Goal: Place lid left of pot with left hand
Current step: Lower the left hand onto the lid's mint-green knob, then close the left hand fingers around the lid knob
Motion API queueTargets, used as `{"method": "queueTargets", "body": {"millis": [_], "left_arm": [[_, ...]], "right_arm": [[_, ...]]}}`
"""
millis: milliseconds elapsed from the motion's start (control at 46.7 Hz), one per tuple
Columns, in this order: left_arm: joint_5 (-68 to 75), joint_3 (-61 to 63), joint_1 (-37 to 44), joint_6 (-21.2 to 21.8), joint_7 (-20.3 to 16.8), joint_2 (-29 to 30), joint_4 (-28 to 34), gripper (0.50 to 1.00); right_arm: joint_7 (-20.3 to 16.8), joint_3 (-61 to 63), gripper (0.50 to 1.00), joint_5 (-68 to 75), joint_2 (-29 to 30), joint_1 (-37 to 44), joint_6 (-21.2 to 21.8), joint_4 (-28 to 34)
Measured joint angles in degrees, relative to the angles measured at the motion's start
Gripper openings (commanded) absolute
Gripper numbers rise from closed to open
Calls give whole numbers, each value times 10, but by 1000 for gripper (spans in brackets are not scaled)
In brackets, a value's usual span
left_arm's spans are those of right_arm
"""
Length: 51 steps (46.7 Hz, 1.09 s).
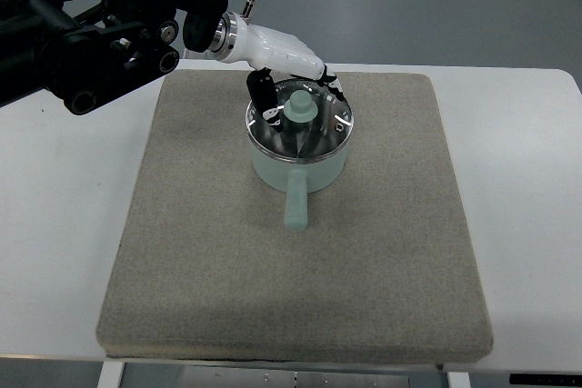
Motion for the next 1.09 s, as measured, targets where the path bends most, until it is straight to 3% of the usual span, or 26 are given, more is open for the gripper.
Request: {"method": "queueTargets", "body": {"millis": [257, 493, 1092], "left_arm": [[5, 0, 0, 0, 1, -9, 16, 844], [7, -1, -1, 2, 2, -13, 22, 786], [5, -2, -12, 1, 1, -11, 23, 784]], "right_arm": [[0, 0, 921, 0, 0, 0, 0, 0], [0, 0, 921, 0, 0, 0, 0, 0], [0, 0, 921, 0, 0, 0, 0, 0]]}}
